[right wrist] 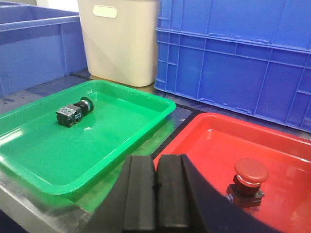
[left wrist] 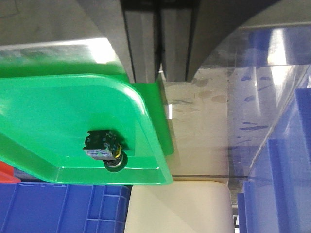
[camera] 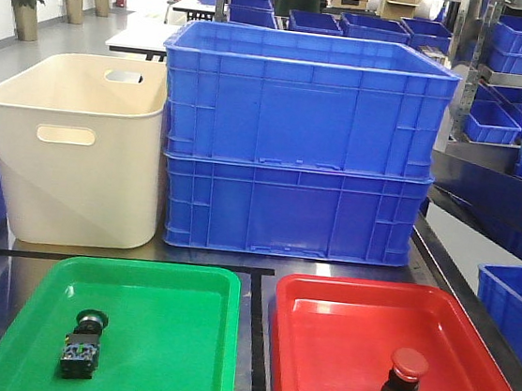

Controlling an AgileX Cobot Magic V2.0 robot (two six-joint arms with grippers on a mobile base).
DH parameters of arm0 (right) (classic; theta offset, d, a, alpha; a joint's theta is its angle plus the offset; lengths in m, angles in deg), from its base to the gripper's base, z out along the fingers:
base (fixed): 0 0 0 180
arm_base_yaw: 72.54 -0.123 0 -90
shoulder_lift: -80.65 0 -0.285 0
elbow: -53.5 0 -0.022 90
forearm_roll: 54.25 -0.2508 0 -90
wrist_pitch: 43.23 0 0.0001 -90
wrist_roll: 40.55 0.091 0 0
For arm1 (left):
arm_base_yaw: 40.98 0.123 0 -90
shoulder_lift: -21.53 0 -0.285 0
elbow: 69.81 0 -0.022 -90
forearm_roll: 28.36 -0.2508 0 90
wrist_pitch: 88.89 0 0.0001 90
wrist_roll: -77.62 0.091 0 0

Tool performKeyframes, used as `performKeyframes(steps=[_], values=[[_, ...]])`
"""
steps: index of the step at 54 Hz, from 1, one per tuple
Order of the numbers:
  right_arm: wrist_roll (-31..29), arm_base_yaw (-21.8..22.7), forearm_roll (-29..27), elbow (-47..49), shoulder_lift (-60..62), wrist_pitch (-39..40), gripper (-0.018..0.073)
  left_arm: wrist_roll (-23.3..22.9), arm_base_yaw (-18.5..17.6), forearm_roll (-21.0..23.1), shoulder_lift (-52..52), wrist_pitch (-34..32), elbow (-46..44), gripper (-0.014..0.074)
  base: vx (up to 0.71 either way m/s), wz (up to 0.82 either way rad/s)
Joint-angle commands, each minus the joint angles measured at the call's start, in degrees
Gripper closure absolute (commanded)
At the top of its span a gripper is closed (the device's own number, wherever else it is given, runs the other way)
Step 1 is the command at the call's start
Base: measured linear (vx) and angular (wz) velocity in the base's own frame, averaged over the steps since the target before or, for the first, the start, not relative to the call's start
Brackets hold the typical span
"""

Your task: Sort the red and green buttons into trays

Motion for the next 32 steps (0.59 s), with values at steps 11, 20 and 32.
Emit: performKeyframes(steps=[11,20,32], values=[[14.2,0.2,-11.4,1.7,-0.2,0.0,0.0572,-0.5,0.1,0.3,-0.6,-4.3,0.3,0.0599,0.0,0.0],[20.3,-0.1,-38.1,1.7,-0.2,-5.0,0.0571,-0.5,0.1,0.3,-0.6,-4.3,0.3,0.0599,0.0,0.0],[12.0,-8.4,-50.5,1.1,-0.2,-31.1,0.0569,-0.5,0.1,0.3,-0.6,-4.3,0.3,0.0599,0.0,0.0]])
